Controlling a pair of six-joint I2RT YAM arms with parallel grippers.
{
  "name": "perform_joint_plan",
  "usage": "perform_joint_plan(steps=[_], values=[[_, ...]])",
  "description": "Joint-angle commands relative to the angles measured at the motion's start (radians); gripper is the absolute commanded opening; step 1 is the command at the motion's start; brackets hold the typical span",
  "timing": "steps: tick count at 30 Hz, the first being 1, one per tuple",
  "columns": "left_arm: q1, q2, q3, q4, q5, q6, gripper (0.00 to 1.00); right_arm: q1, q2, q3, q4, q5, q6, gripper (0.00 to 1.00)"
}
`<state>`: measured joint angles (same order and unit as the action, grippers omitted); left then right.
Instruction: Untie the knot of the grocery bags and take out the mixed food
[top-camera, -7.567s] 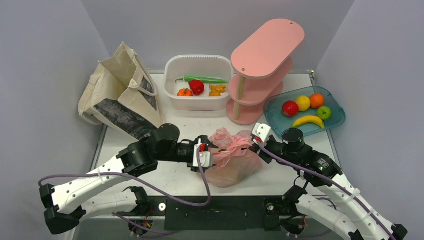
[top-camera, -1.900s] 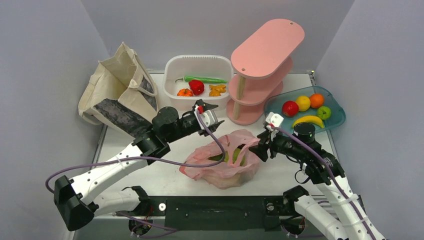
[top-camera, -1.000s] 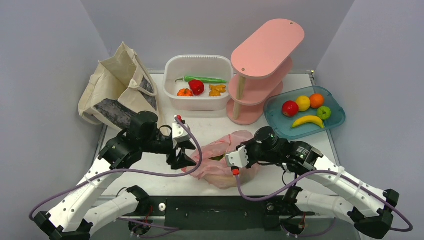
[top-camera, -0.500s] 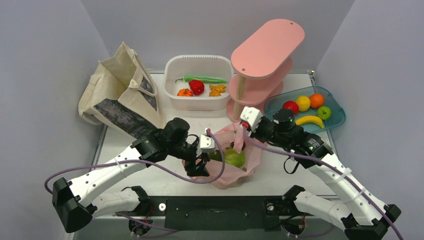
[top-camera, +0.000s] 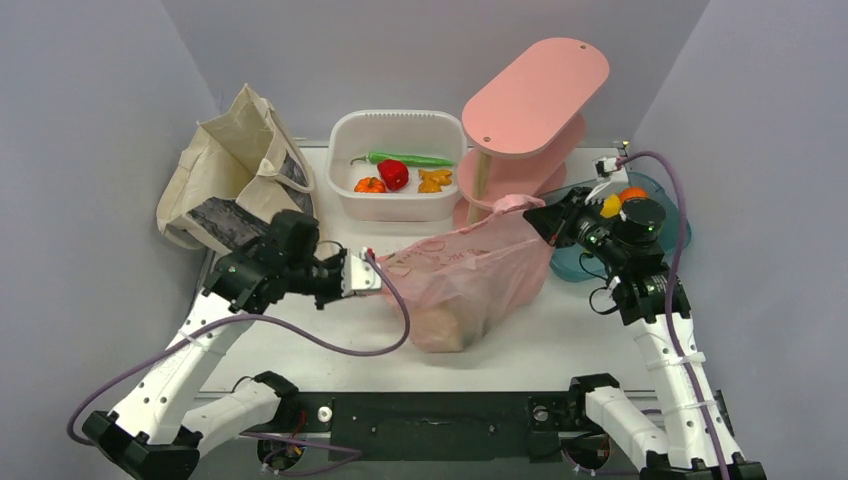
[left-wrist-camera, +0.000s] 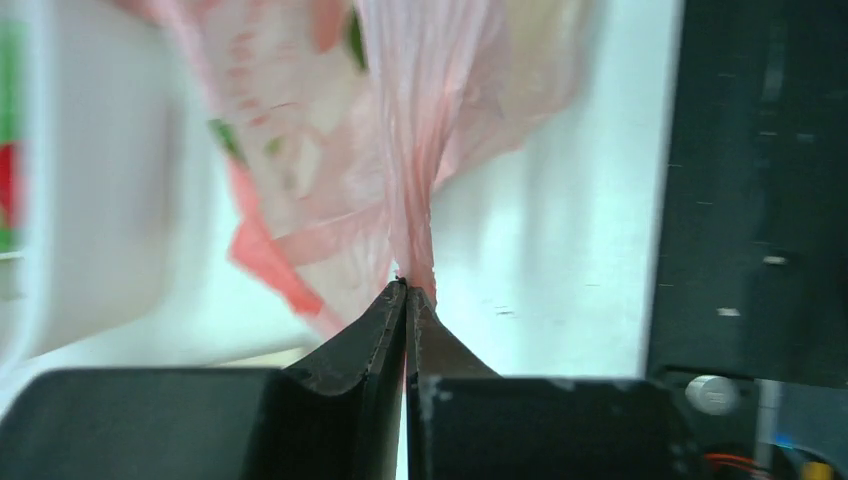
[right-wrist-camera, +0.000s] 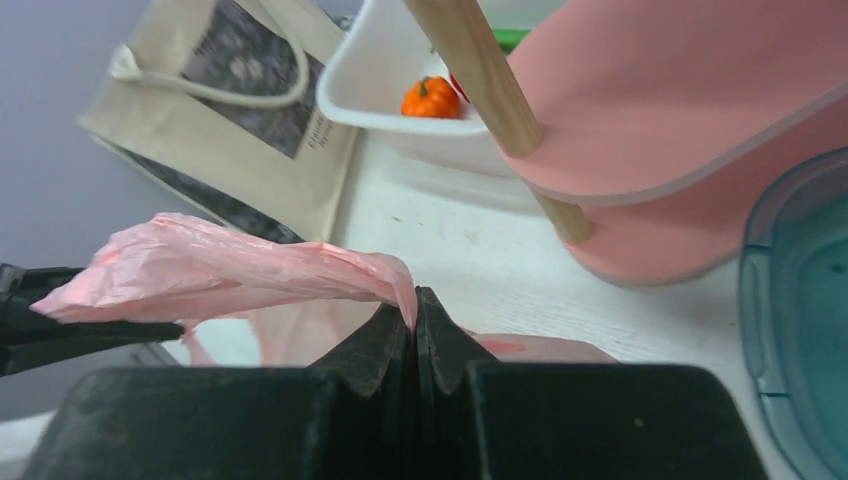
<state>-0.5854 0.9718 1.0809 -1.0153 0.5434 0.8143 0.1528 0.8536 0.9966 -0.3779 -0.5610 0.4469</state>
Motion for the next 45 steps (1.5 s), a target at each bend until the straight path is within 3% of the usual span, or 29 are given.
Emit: perform_joint_plan(steps=[1,6,12,13,14,15,16,17,18,21,24,25,28,36,45], values=[[0.163,0.044,0.196,-0.194,-0.018,0.289,0.00,-0.088,-0.018,0.024,0.197,-0.155,0.263,0.00],[0.205,0.045,0.166,-0.314,-0.087,0.436,0.00,-0.114,-0.089,-0.134,0.065,-0.194,0.240,0.00],[0.218,-0.051,0.001,-0.296,-0.044,0.426,0.00,-0.163,-0.177,-0.258,-0.190,-0.203,0.074,0.00],[0.217,-0.059,-0.002,-0.289,-0.001,0.382,0.00,-0.170,-0.185,-0.245,-0.208,-0.197,0.049,0.01],[0.217,-0.073,0.004,-0.260,0.019,0.343,0.01,-0.175,-0.203,-0.235,-0.241,-0.185,-0.002,0.09],[0.216,-0.077,0.011,-0.237,0.055,0.231,0.08,-0.176,-0.211,-0.208,-0.252,-0.178,-0.024,0.31],[0.216,-0.077,0.036,-0.179,0.068,0.164,0.25,-0.177,-0.224,-0.193,-0.269,-0.156,-0.069,0.42],[0.217,-0.074,0.051,-0.146,0.086,0.007,0.33,-0.177,-0.228,-0.156,-0.276,-0.139,-0.088,0.57],[0.217,-0.057,0.082,-0.086,0.092,-0.079,0.44,-0.175,-0.233,-0.136,-0.284,-0.108,-0.127,0.62],[0.221,0.002,0.141,-0.010,0.157,-0.518,0.48,-0.145,-0.225,-0.038,-0.287,-0.020,-0.215,0.75],[0.223,0.071,0.159,0.058,0.222,-0.810,0.49,-0.075,-0.192,0.043,-0.301,0.087,-0.300,0.78],[0.222,0.080,0.153,0.091,0.208,-0.940,0.50,-0.029,-0.184,0.055,-0.307,0.116,-0.345,0.78],[0.235,0.094,0.117,0.160,0.113,-1.132,0.50,0.060,-0.142,0.099,-0.320,0.126,-0.451,0.79],[0.255,0.135,0.010,0.247,-0.081,-1.395,0.54,0.333,-0.049,0.208,-0.454,0.141,-0.827,0.79],[0.256,0.145,-0.172,0.374,-0.084,-1.500,0.56,0.539,-0.020,0.351,-0.566,0.161,-0.929,0.80]])
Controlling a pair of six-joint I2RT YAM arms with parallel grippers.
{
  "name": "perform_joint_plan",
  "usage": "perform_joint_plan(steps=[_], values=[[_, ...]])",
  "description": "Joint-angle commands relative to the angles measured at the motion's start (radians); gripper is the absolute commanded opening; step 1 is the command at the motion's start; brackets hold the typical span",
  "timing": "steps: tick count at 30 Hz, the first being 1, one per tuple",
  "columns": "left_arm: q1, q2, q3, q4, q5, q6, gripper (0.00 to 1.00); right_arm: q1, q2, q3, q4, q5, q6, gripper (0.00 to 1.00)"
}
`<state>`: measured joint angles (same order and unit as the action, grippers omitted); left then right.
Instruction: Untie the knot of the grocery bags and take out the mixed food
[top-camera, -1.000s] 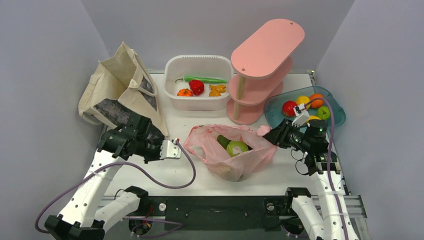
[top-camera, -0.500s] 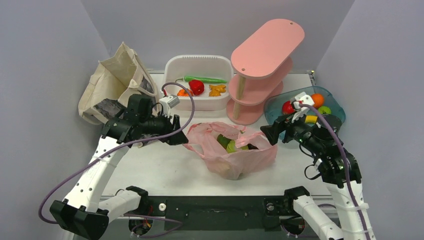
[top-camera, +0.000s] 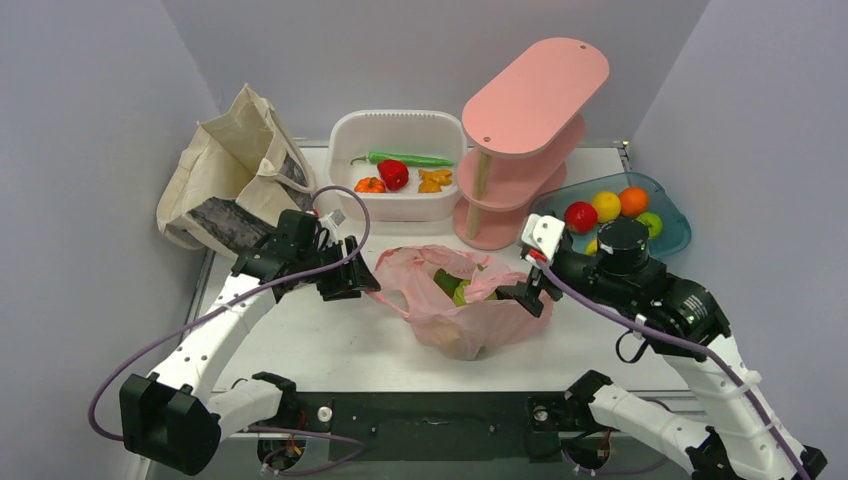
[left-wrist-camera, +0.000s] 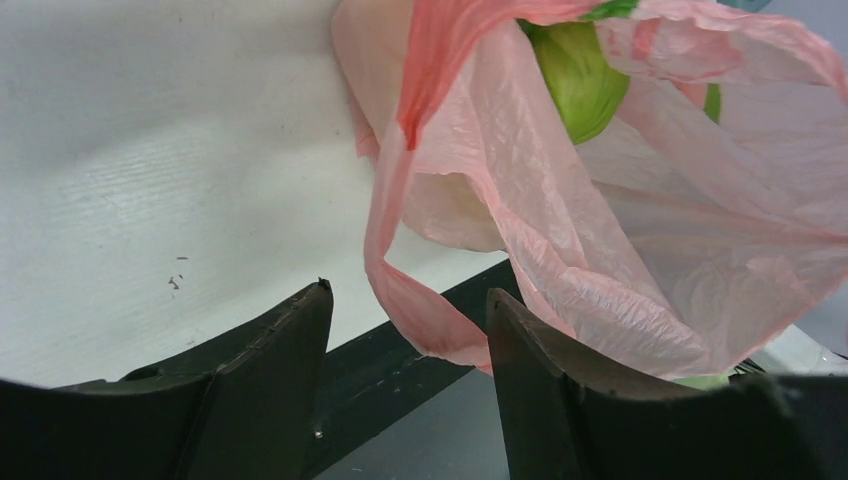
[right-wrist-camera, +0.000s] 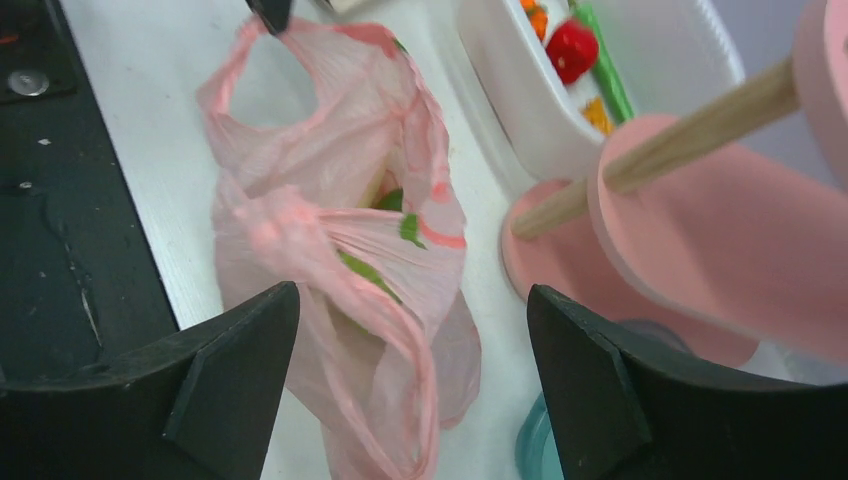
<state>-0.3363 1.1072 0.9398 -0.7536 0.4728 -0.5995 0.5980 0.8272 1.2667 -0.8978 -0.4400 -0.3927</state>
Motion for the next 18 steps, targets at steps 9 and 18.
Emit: perform_joint_plan(steps=[9,18], values=[[0.002,0.043,-0.065,0.184,0.016,-0.124,0.56,0.328,0.046,0.088,-0.127,0.218,-0.258,0.81],[-0.052,0.034,-0.075,0.195,-0.022,-0.072,0.57,0.462,0.128,0.000,0.072,0.540,-0.366,0.82]])
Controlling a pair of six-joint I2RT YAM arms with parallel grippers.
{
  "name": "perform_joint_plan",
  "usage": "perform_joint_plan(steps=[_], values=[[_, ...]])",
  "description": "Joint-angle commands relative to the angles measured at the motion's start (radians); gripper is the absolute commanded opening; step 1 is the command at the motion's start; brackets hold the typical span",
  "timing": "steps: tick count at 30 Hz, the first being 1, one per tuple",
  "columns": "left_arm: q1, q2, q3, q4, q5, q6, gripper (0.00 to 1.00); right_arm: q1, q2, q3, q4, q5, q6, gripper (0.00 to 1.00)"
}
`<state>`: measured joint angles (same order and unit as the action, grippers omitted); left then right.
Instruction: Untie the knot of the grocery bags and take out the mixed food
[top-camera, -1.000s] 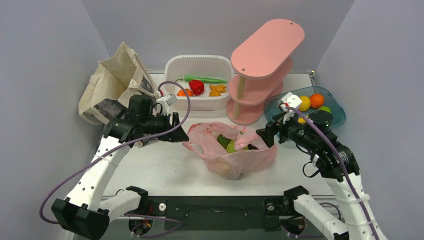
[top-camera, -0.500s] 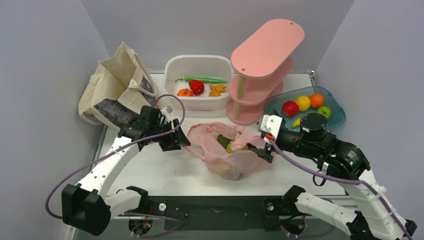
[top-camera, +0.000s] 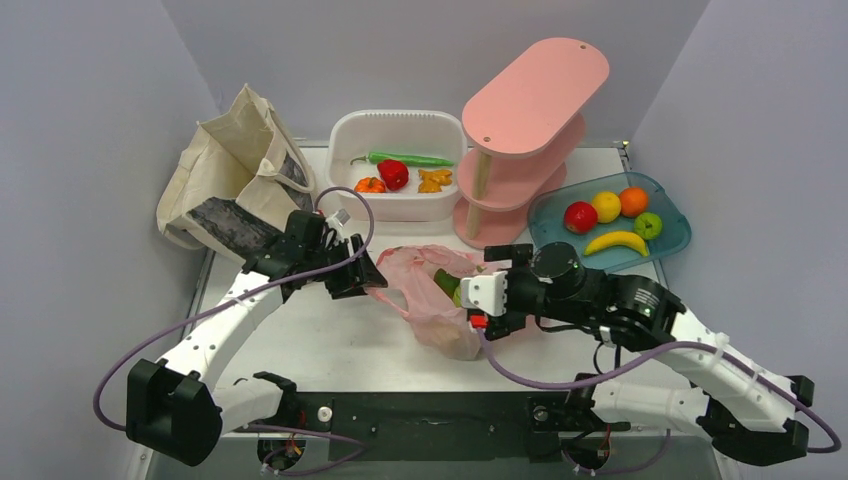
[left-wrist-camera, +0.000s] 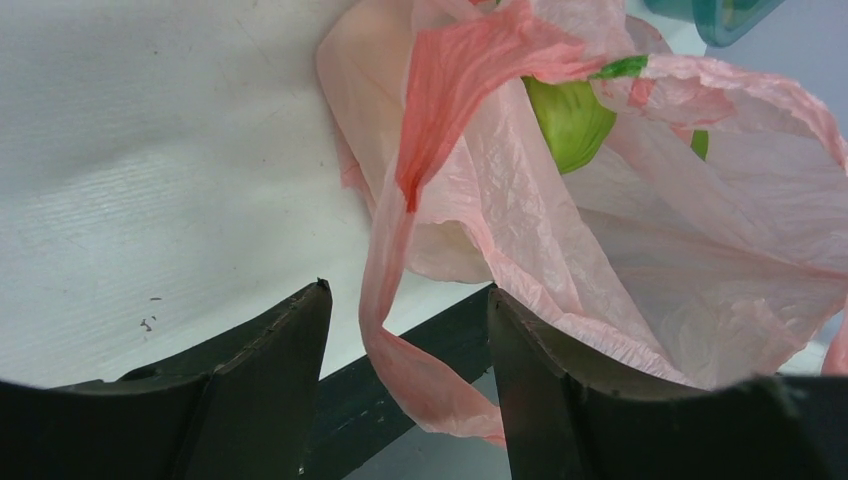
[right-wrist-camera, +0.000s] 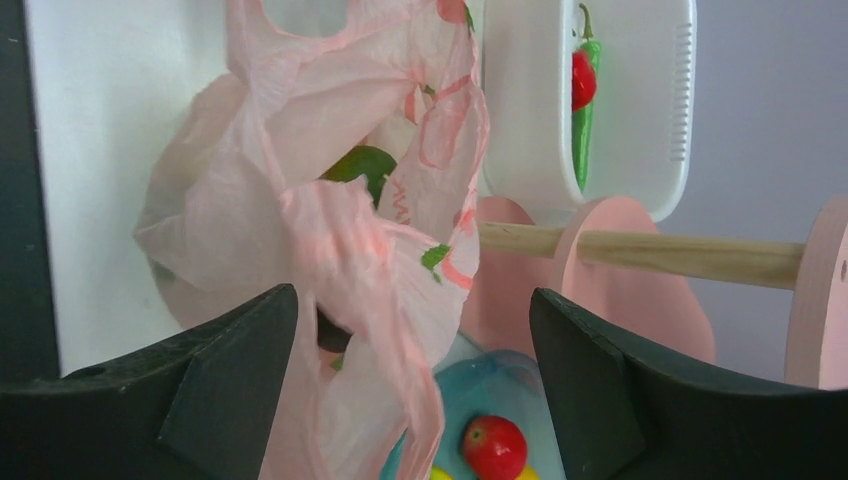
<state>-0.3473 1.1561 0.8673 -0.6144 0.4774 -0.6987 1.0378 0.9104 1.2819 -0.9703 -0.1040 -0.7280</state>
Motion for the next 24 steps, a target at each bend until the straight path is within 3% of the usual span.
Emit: perform_joint_plan(steps=[1,3,4,5,7,8,9,10,13,17,20,24], values=[[-0.044,-0.014,-0.009,0.055,-0.040,0.033,0.57,0.023,0.067,-0.006,0.179,0.221,-0.016,0.80],[-0.039,-0.005,-0.027,0.054,-0.086,0.040,0.57,0.022,0.096,0.013,0.196,0.255,0.036,0.72],[-0.025,-0.002,-0.032,0.053,-0.099,0.046,0.57,0.021,0.100,0.017,0.198,0.270,0.073,0.59],[-0.017,0.003,-0.042,0.058,-0.106,0.050,0.57,0.018,0.104,0.017,0.199,0.275,0.092,0.52],[0.006,0.004,-0.043,0.068,-0.085,0.072,0.33,0.000,0.091,0.008,0.200,0.281,0.145,0.26],[0.015,0.004,-0.022,0.051,-0.081,0.099,0.11,-0.031,0.083,0.008,0.209,0.279,0.193,0.20],[0.018,0.000,-0.008,0.038,-0.093,0.132,0.04,-0.096,0.066,0.014,0.216,0.274,0.228,0.07],[0.025,-0.007,0.031,0.006,-0.104,0.154,0.00,-0.141,0.057,0.022,0.235,0.238,0.313,0.02],[0.034,-0.081,0.108,-0.027,-0.156,0.272,0.00,-0.407,-0.009,0.057,0.266,0.077,0.460,0.00],[0.036,-0.175,0.245,-0.058,-0.201,0.412,0.00,-0.610,-0.084,0.068,0.302,-0.109,0.657,0.00],[0.037,-0.204,0.375,-0.105,-0.239,0.517,0.00,-0.661,-0.118,0.086,0.317,-0.128,0.740,0.00],[0.055,-0.231,0.469,-0.153,-0.355,0.650,0.00,-0.674,-0.169,0.092,0.325,-0.015,0.842,0.00]])
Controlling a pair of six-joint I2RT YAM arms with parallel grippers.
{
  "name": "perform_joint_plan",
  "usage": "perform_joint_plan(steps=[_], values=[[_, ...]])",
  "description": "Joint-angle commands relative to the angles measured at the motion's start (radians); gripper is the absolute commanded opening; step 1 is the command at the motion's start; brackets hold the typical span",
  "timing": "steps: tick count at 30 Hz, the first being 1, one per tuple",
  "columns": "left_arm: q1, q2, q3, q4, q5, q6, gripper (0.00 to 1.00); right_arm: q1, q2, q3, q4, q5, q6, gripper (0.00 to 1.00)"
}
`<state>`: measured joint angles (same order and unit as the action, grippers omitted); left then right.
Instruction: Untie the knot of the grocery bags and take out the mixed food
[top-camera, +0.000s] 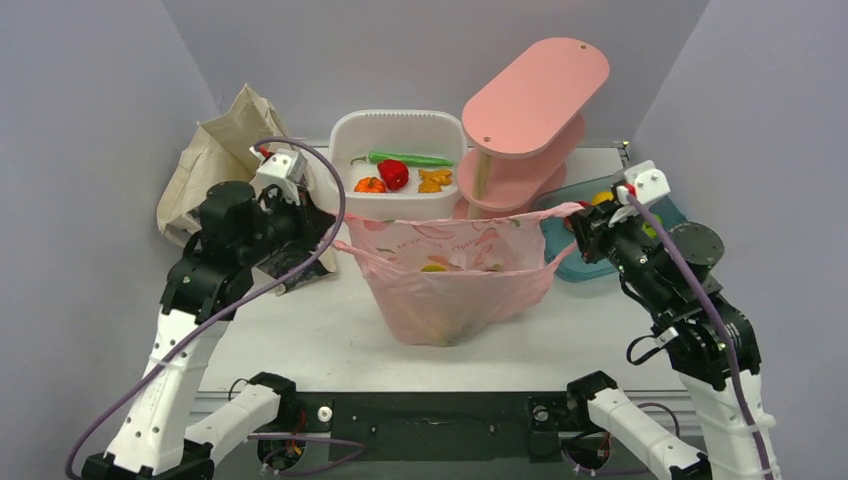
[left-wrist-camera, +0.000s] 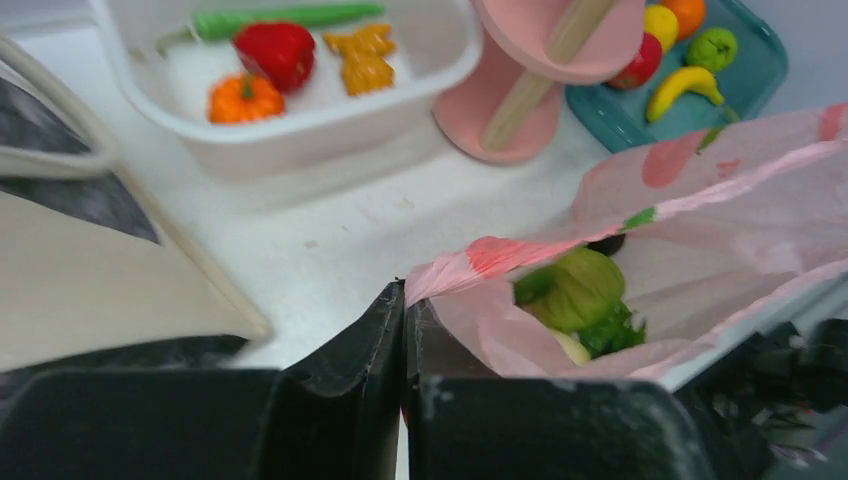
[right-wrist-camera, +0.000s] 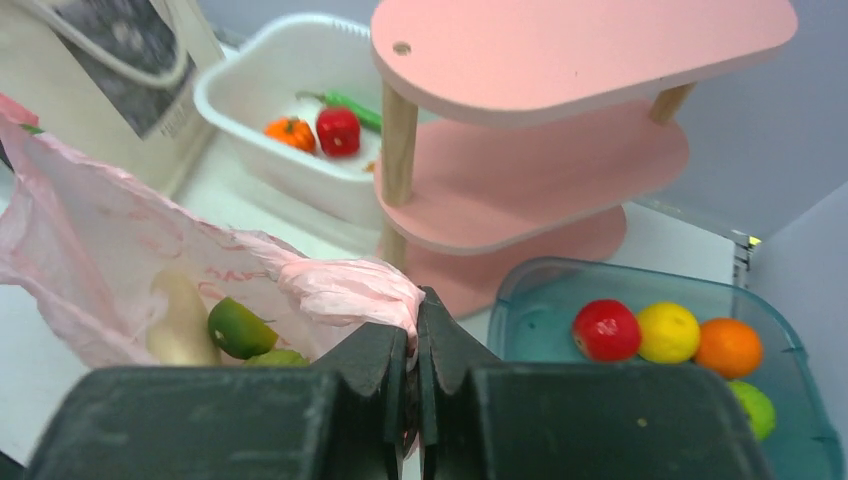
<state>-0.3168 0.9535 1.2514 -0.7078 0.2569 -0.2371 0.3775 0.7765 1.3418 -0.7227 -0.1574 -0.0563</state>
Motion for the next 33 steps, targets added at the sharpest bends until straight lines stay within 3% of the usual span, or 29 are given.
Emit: perform_joint_plan(steps=[1,4,6,10,16,20,21,22,23,24,28,33], values=[[0.035,-0.031,0.085,-0.065,-0.167,0.244,0.00,-0.014,-0.047,0.022,0.076,0.098,0.181,0.00],[0.081,-0.043,0.043,-0.058,-0.201,0.345,0.00,-0.014,-0.113,-0.078,0.074,0.238,0.184,0.00],[0.115,-0.038,0.012,-0.063,-0.118,0.418,0.00,-0.015,-0.140,-0.145,0.065,0.254,0.201,0.00],[0.114,-0.009,-0.062,-0.127,-0.006,0.549,0.00,-0.021,-0.168,-0.275,0.047,0.074,0.256,0.00],[0.080,0.073,-0.187,-0.099,-0.033,0.593,0.00,-0.022,-0.202,-0.439,0.033,-0.184,0.270,0.00],[0.063,0.102,-0.151,-0.098,-0.012,0.544,0.00,-0.021,-0.174,-0.409,0.031,-0.096,0.209,0.03],[0.063,0.106,-0.120,-0.120,-0.006,0.538,0.00,-0.021,-0.143,-0.370,0.031,-0.080,0.193,0.09],[0.065,0.118,-0.071,-0.141,0.014,0.538,0.13,-0.021,-0.124,-0.348,0.032,-0.064,0.156,0.29],[0.067,0.136,-0.043,-0.197,0.052,0.545,0.21,-0.022,-0.087,-0.295,0.033,-0.063,0.137,0.40],[0.079,0.144,0.023,-0.228,0.082,0.565,0.37,-0.022,-0.069,-0.269,0.032,-0.075,0.103,0.58],[0.117,0.169,0.208,-0.376,0.232,0.588,0.46,-0.019,0.023,-0.070,-0.025,-0.231,-0.015,0.79],[0.120,0.123,0.332,-0.356,0.286,0.562,0.49,0.026,0.067,0.093,-0.075,-0.426,-0.134,0.87]])
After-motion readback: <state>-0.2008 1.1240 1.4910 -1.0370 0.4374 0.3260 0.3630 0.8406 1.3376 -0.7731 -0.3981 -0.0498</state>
